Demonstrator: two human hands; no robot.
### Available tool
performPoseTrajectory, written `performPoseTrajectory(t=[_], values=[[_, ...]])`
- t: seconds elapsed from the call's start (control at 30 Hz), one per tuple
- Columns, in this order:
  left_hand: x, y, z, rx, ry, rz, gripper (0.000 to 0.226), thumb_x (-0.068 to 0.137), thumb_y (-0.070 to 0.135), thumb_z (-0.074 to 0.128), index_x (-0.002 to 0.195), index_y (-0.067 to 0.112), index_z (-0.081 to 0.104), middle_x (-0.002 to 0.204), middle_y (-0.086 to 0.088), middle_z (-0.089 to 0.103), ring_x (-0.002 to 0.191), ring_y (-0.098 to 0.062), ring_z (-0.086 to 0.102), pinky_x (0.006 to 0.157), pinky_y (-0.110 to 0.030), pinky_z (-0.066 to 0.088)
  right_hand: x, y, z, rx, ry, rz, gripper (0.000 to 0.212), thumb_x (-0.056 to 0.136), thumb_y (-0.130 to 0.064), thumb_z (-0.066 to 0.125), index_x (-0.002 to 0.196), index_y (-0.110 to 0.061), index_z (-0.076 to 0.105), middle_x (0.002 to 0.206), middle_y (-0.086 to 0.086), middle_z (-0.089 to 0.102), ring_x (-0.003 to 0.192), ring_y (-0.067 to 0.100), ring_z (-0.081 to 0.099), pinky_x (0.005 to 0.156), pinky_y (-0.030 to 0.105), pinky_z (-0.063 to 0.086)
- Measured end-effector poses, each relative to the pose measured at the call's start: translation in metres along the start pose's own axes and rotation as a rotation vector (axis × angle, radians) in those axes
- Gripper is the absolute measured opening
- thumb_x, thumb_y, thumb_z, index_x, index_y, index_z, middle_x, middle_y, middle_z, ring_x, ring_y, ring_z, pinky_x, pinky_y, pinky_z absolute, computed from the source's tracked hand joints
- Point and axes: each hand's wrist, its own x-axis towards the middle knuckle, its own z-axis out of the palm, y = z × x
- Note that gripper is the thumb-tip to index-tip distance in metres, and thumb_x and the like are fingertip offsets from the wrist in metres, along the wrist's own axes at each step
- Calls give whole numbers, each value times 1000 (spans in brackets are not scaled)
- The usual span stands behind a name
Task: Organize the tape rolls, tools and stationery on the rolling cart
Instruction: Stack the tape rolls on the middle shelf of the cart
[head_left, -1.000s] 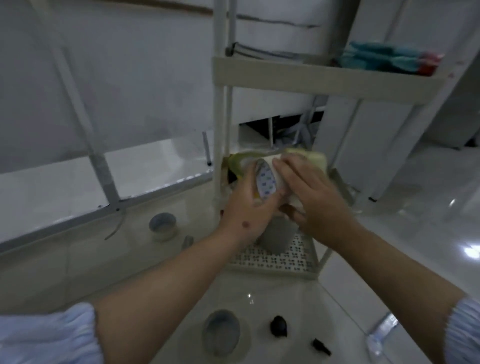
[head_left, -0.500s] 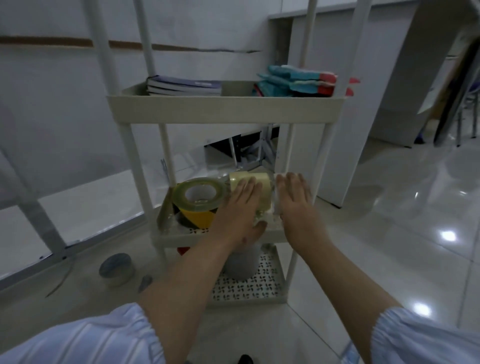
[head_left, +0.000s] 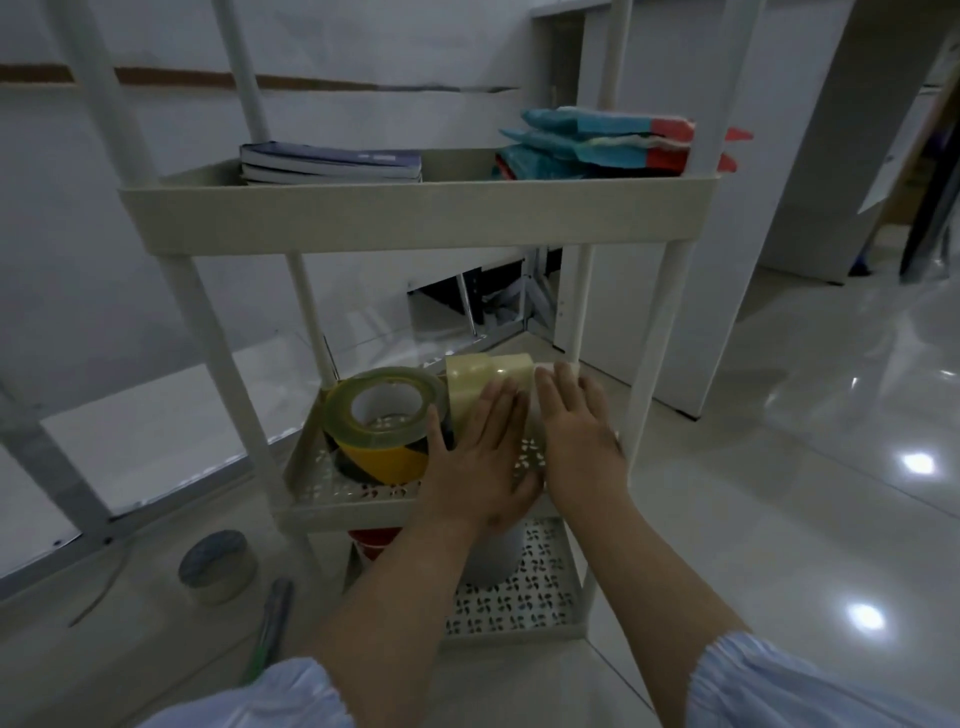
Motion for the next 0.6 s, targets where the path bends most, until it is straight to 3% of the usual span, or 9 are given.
performPoseTrajectory(t=[0.07, 0.2, 0.3, 0.5, 0.6], values=[[1, 0, 1, 17, 17, 6, 86, 66, 62, -12, 142, 23, -22, 148, 8, -33, 134, -9, -33, 103, -58, -19, 8, 3, 4, 16, -30, 16, 51, 93, -8, 39, 139, -14, 18, 154, 6, 9, 142, 24, 5, 111, 40, 26], [5, -2, 5, 28, 34, 15, 83, 69, 62, -9, 141, 25, -23, 146, 11, -35, 128, -4, -41, 99, -56, -22, 21, 5, 7, 9, -59, 27, 45, 91, -7, 38, 134, -11, 25, 151, 10, 15, 141, 29, 6, 113, 42, 25], [6, -4, 5, 13, 35, 24, 82, 68, 61, -9, 141, 25, -23, 143, 12, -37, 128, -4, -40, 97, -56, -24, 27, 2, 4, -102, -127, 98, 42, 90, -7, 37, 130, -11, 26, 148, 10, 21, 134, 35, 15, 105, 43, 29], [4, -6, 5, -13, 48, 52, 85, 68, 58, -7, 144, 22, -15, 141, 10, -35, 129, -7, -37, 105, -52, -21, 45, 1, -2, -99, -194, 65, 42, 89, 1, 39, 130, -3, 30, 142, 15, 29, 129, 30, 26, 103, 34, 30], [6, -8, 5, -39, 38, 80, 89, 66, 60, -6, 145, 20, -14, 141, 9, -33, 130, -9, -34, 108, -47, -20, 42, 0, -5, -96, -227, 106, 41, 90, 0, 40, 130, -3, 29, 148, 16, 19, 135, 28, 22, 105, 38, 30]])
